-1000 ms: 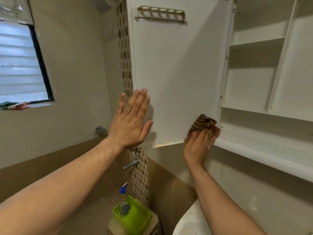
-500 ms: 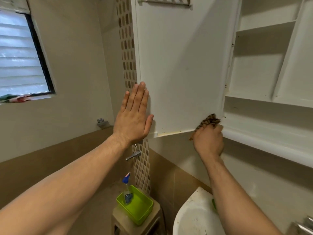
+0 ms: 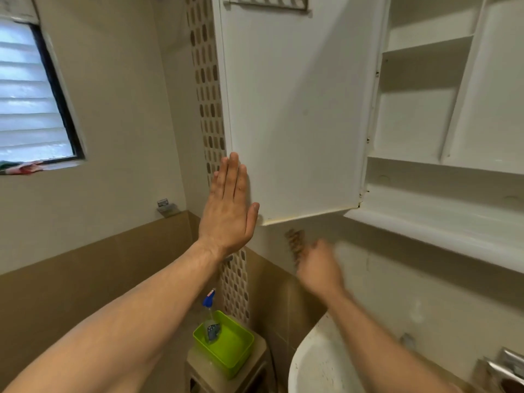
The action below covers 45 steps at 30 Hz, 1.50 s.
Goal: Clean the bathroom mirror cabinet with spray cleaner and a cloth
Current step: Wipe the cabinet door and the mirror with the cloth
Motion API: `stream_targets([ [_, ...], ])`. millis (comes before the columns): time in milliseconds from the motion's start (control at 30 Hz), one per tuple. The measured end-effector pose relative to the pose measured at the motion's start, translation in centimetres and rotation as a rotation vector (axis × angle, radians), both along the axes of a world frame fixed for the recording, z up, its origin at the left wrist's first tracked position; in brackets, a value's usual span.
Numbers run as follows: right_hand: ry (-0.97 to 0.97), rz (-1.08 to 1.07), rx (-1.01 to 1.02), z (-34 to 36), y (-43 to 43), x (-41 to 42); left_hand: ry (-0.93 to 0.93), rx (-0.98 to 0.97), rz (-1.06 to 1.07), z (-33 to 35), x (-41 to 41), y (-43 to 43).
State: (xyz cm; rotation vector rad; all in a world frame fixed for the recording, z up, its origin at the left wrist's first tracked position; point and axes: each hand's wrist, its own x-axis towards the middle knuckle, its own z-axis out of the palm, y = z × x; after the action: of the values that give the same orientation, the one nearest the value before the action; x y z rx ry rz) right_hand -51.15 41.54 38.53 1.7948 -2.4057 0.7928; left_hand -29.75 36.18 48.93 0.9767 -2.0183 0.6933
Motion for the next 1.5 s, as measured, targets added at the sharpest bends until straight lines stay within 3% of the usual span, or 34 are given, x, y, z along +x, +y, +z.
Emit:
stream_targets([
  [67, -0.045, 0.194, -0.045, -3.1, 0.5, 5.6, -0.034, -0.027, -0.013, -0.3, 1.1, -0.6],
  [167, -0.208, 0.292, -0.258, -3.1, 1.2, 8.6, -0.135, -0.089, 0.020, -0.3, 3.2, -1.2],
  [333, -0.211, 0.257, -0.955, 7.6, 0.6, 5.7, -0.243, -0.149, 0.037, 1.1, 5.4, -1.9],
  [467, -0.252, 0.166, -1.228, 17.5, -2.7, 3.9, -0.199, -0.172, 0.009, 1.2, 5.1, -2.6],
  [533, -0.250, 0.193, -1.257, 20.3, -4.5, 5.0, -0.134, -0.187, -0.024, 1.4, 4.4, -2.9],
  [633, -0.102, 0.538, -1.151, 17.8, -5.8, 8.5, 0.012, -0.173, -0.052, 2.1, 3.8, -3.2],
  [800, 0.369, 0.763, -0.869, 5.7, -5.2, 5.3, 0.005, -0.172, -0.038, 0.7, 4.7, -3.8],
  [933, 0.714, 0.951, -0.834, 10.3, -6.3, 0.0, -0.039, -0.174, 0.099, 0.0, 3.8, -3.8],
  [1000, 0.589, 0.834, -1.007, 14.6, -7.4, -1.9, -0.005, -0.165, 0.103, -0.1, 3.1, -3.8],
  [1100, 0.095, 0.457, -1.157, 18.0, -8.4, -2.2, 0.023, -0.140, 0.130, -0.3, 2.4, -3.7],
  [1133, 0.051, 0.408, -1.147, 16.9, -8.4, -1.1, 0.031, -0.116, 0.135, -0.3, 2.4, -3.7],
  [1267, 0.411, 0.788, -0.883, 7.1, -6.7, 1.8, 0.053, -0.098, 0.104, -0.1, 2.2, -3.6],
  [1333, 0.566, 0.883, -0.771, 5.8, -6.3, 0.2, 0.069, -0.084, 0.099, -0.2, 2.1, -3.4],
  [1433, 0.749, 0.890, -0.771, 9.1, -7.3, -3.4, 0.086, -0.046, 0.115, 0.0, 1.8, -2.9],
  [1500, 0.659, 0.718, -0.867, 10.9, -7.7, -6.2, 0.084, -0.034, 0.134, 0.0, 1.9, -2.6],
])
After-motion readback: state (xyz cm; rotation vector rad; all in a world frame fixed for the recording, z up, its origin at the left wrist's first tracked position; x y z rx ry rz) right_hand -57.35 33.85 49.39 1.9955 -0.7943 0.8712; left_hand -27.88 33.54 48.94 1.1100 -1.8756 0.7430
